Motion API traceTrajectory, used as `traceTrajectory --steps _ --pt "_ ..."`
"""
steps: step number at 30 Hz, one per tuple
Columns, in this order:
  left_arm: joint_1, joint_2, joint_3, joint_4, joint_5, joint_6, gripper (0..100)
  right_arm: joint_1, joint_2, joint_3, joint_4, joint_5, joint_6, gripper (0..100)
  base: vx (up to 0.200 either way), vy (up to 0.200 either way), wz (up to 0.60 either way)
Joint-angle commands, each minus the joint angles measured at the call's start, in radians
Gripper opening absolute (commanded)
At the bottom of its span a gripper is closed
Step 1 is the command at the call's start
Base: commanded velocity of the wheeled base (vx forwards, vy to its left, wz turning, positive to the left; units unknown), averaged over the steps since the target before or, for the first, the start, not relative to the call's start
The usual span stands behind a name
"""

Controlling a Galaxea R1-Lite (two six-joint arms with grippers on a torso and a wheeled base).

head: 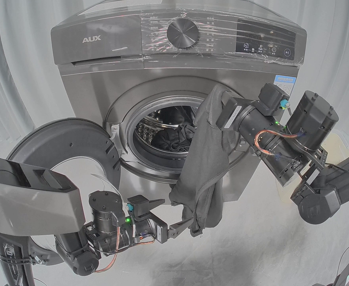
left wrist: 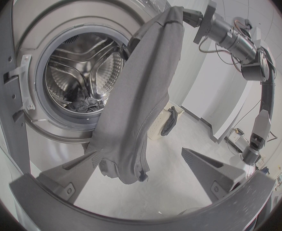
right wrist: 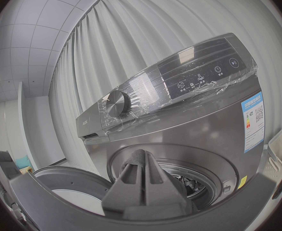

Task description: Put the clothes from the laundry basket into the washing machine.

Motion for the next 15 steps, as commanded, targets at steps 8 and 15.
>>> traceTrajectory --steps 8,15 --pt "0.003 0.131 -0.070 -0.002 -0.027 0.019 100 0.020 0.011 -0.046 0.029 -0.029 0.031 0 0.000 0.000 0.00" --pt "0.018 0.221 -0.159 -0.002 -0.041 0.017 100 0.030 0.011 -0.046 0.026 -0.029 0.033 0 0.000 0.000 0.00"
